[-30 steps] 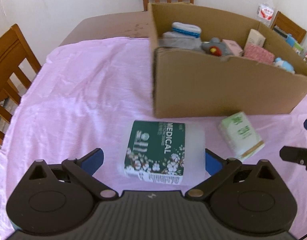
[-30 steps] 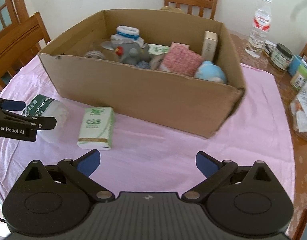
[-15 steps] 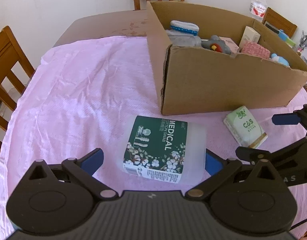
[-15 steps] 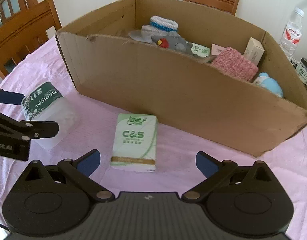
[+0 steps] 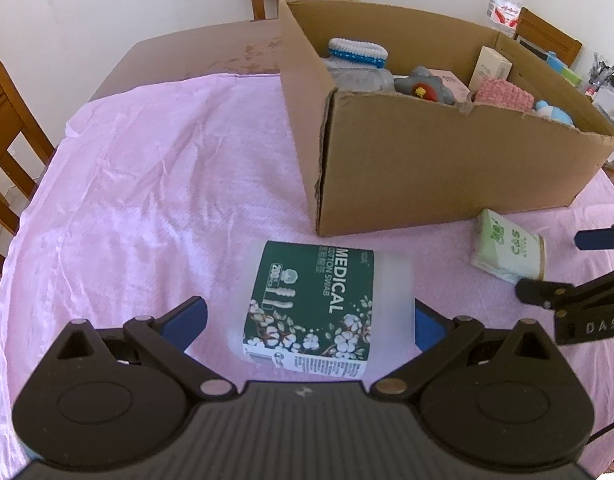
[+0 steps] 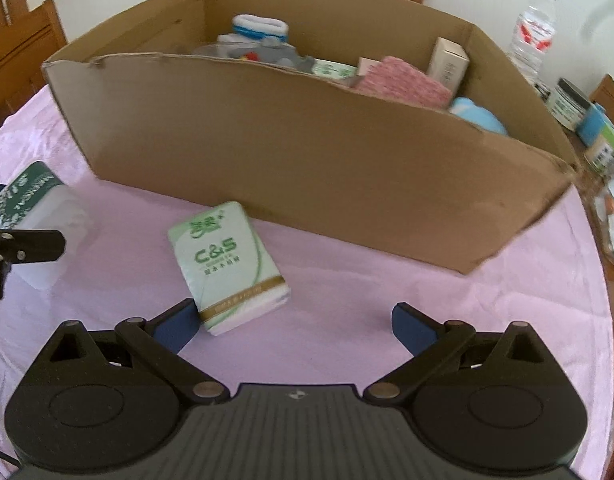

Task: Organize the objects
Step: 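Grasp white MEDICAL tub with left tool while right tool grasps C&S tissue pack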

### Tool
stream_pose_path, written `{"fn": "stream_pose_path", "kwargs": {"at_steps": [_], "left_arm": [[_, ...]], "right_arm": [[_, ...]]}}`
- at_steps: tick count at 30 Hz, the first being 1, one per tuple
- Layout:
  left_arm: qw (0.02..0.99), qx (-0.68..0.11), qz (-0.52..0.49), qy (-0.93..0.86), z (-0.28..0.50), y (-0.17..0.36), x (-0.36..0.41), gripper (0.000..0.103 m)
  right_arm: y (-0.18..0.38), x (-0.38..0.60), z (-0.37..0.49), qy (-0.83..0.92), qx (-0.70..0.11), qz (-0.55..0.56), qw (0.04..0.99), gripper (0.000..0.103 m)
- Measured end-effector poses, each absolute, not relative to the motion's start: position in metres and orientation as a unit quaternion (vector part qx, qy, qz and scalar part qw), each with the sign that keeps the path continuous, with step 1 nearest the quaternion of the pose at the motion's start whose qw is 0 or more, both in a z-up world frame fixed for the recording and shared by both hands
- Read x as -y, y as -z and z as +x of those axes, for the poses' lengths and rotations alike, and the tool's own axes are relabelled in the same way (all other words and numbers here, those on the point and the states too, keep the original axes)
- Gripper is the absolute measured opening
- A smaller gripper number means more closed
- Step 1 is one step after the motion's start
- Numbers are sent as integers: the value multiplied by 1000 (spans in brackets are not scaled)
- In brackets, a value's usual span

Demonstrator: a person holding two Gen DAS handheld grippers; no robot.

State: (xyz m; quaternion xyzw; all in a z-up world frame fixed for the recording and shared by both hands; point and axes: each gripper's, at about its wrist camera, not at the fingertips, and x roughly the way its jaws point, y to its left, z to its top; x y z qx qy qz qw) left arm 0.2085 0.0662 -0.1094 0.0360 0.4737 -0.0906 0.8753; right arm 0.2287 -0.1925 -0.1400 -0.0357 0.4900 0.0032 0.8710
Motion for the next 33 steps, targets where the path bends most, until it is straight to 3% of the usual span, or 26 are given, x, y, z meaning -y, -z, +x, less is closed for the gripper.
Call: {"fn": "stream_pose_path", "kwargs": {"at_steps": [9,20,26,28,33], "left_arm": [[873,-477,31,99,209,113,-69,102],[874,-472,35,113,212,118,-66,100],[872,-471,21,133,216,118,-65,85],[871,-471,20,136,216,118,-64,84],[869,-475,19,138,216,117,-65,84]], "right_arm": [[137,220,226,53,-499,-13,865,103],[140,175,246,-7,-475,-9,880,103],[138,167,252,-9,-477,-19,879,84],[135,168,250,-14,-479,-17,878,76],[134,170,256,-27,-490,-11,871,74]]}}
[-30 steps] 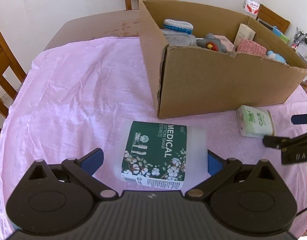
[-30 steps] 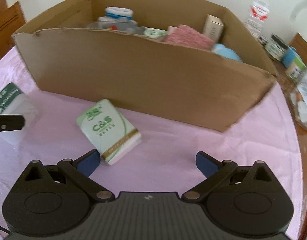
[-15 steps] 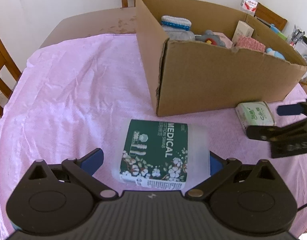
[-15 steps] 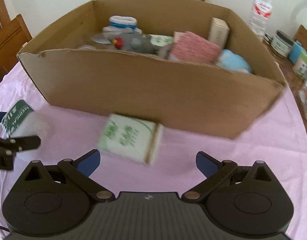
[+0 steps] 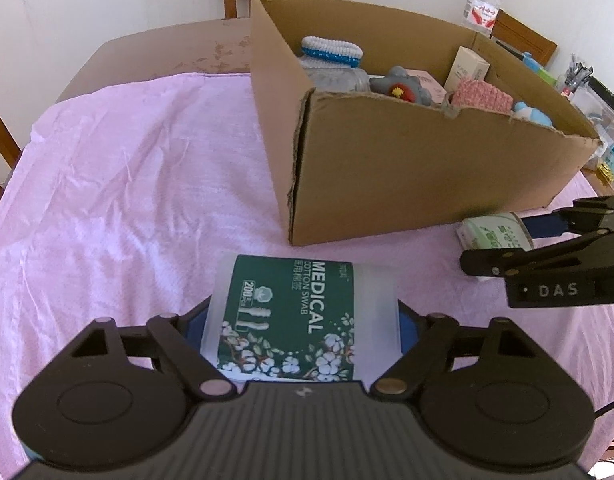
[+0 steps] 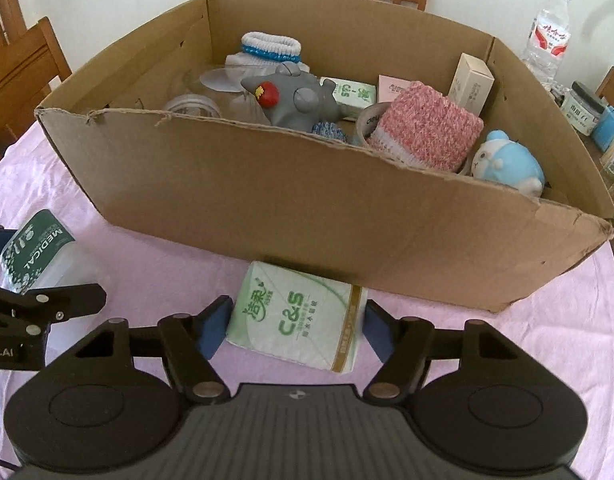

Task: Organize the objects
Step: 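Grasp white MEDICAL tub with left tool while right tool grasps C&S tissue pack, then carry tub and tissue pack into the box and open both tools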

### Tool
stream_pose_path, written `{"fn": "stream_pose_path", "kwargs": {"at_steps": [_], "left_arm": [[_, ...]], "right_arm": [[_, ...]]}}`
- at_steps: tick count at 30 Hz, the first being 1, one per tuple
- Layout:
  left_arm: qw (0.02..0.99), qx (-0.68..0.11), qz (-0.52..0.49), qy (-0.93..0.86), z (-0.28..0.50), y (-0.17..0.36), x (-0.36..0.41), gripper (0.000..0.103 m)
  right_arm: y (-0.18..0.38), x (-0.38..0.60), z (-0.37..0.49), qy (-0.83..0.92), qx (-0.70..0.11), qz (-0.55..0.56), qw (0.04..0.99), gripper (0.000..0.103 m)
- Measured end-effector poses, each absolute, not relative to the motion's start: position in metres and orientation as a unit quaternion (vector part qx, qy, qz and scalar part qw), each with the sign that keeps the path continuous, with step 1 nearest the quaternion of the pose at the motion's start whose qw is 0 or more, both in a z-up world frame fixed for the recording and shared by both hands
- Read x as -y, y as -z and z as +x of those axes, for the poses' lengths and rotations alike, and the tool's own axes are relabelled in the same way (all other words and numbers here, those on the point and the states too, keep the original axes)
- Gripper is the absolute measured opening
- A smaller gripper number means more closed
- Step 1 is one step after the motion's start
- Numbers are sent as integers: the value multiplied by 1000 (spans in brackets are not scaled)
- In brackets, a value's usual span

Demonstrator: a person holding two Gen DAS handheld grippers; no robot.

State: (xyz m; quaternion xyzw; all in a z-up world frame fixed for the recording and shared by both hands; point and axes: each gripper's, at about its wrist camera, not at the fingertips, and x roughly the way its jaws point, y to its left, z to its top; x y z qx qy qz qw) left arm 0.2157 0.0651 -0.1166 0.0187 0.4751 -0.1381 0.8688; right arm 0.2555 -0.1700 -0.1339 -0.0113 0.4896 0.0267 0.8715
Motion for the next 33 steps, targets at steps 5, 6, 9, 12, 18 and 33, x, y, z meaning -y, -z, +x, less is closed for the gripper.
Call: {"fn": "stream_pose_path", "kwargs": {"at_steps": [5,6,9,12,18,33], "left_arm": [[867,-476,22,148,213,107,-69,84],[865,-477,22,150,212,104,-70,84],[863,-479,24,161,209,92,-75,84],[862,-475,33,174,207,75,-78,84],[865,-454,45,210,209,23,-77,84],[904,-365,58,214,289,-38,-25,97]], "right_arm": [[123,174,252,-50,-496,-10,867,74],[119,175,250,-57,-496,-12,866,74],[105,176,245,-75,-495,-19,865,74],[87,178,240,-95,-493,-26,864,74],[40,185,234,-120,-470,-43,874,74],[-7,196,277,-88,-406,-40,909,90]]}}
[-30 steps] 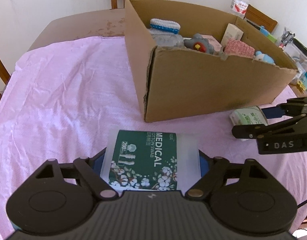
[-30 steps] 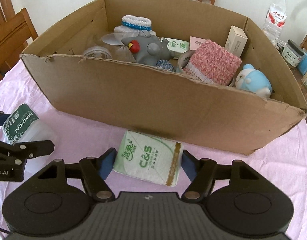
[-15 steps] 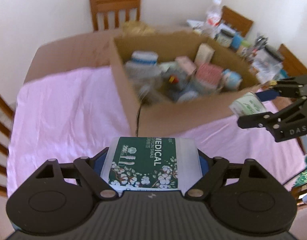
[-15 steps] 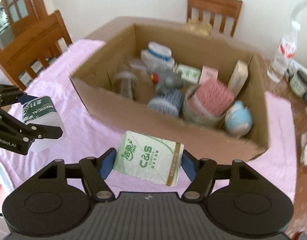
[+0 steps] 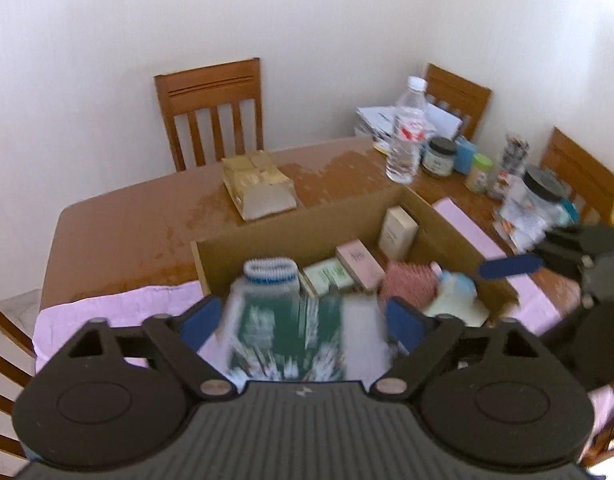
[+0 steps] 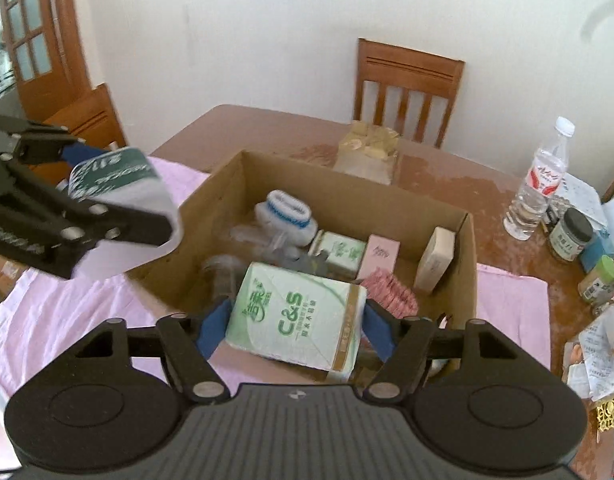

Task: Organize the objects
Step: 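Carry tub and tissue pack into the box and open both tools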

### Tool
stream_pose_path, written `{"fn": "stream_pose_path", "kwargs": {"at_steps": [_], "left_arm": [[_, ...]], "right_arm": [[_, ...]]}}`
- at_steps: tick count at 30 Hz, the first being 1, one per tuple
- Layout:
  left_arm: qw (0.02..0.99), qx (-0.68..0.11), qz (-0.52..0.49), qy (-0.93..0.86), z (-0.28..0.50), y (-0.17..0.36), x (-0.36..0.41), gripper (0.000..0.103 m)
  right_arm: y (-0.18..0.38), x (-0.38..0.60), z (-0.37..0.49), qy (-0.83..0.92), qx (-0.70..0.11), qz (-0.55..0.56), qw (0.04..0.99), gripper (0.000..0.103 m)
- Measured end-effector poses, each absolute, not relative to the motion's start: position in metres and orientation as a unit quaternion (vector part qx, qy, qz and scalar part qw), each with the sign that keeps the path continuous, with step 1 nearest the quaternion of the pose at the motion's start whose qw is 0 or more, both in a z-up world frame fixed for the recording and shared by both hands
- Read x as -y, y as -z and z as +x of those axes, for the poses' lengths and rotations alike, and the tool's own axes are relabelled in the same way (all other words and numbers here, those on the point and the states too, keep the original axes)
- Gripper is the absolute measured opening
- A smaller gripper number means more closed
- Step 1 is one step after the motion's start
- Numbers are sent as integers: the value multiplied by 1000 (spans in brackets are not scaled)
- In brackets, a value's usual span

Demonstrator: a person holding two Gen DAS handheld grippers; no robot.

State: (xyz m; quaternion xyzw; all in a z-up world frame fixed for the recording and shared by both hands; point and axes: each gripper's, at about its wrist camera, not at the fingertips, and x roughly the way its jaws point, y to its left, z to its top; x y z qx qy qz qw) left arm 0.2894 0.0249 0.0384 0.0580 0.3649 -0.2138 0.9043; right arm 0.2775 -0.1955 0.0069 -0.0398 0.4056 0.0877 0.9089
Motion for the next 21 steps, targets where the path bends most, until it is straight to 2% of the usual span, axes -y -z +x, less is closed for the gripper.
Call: {"fn": "stream_pose_path", "kwargs": {"at_steps": [4,15,21], "left_arm": [[918,-351,42,179,292,-37,-27,101],[932,-348,47,95,269,-29,-29,102],[911,-407,-20,62,248,-9,-33,102]], "right_arm": [[-8,201,278,-83,-400,-16,913,103],[-17,217,280,-30,-432,3,901,103],[-7,221,274,9,-461,25,887,103]]}}
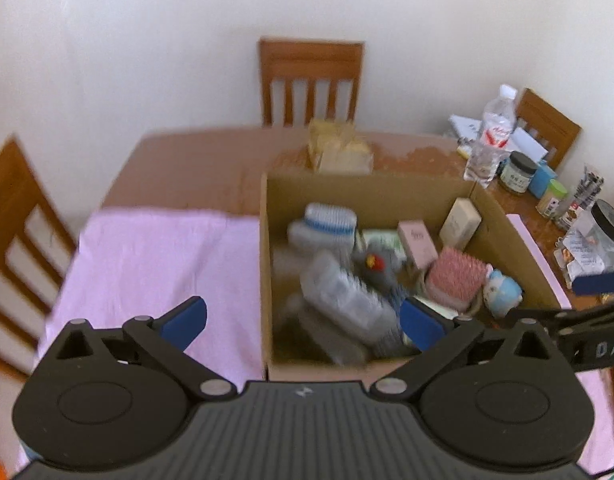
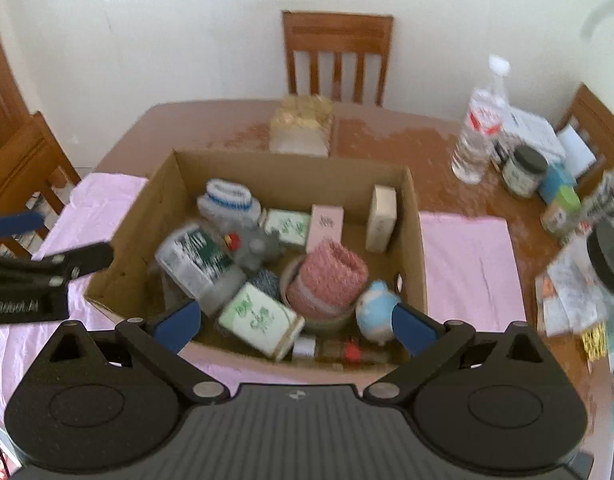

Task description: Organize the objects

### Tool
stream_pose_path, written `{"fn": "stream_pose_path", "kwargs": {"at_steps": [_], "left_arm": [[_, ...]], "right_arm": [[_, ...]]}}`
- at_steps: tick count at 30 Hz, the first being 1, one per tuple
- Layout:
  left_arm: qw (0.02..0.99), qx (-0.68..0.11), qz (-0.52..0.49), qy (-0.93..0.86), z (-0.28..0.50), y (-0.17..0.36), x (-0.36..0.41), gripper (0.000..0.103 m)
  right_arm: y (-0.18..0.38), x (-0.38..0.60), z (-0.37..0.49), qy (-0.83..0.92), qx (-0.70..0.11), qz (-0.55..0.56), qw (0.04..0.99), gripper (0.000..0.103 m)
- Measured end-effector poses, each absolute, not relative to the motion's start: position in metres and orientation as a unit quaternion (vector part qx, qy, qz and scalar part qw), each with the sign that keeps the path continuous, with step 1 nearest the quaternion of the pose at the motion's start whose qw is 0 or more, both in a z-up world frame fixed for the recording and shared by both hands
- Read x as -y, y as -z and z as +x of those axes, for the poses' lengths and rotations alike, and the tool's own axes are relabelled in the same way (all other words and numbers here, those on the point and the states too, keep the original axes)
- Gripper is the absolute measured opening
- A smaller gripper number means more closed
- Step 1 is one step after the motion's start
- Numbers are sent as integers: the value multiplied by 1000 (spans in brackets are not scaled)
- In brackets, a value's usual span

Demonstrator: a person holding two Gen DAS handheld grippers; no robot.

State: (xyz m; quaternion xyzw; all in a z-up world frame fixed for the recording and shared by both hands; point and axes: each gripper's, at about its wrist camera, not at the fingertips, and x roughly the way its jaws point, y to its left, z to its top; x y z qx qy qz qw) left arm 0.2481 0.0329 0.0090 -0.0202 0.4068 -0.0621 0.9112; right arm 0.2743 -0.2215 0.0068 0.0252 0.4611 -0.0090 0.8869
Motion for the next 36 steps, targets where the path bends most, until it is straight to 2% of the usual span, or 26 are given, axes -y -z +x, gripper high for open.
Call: {"fn": "stream_pose_path", "kwargs": {"at_steps": [9,19,36], "left_arm": [[882,-470,-21,37,229,-3,-17,102],[883,-467,3,39,222,-22,-8,102],[884,-466,-6,38,224,-24,-9,102]], "right_arm": [[4,217,255,26,-483,31,875,103],[-9,220,245,26,-476,34,879,103],[-11,223,244,32,-475,37,879,103]]}}
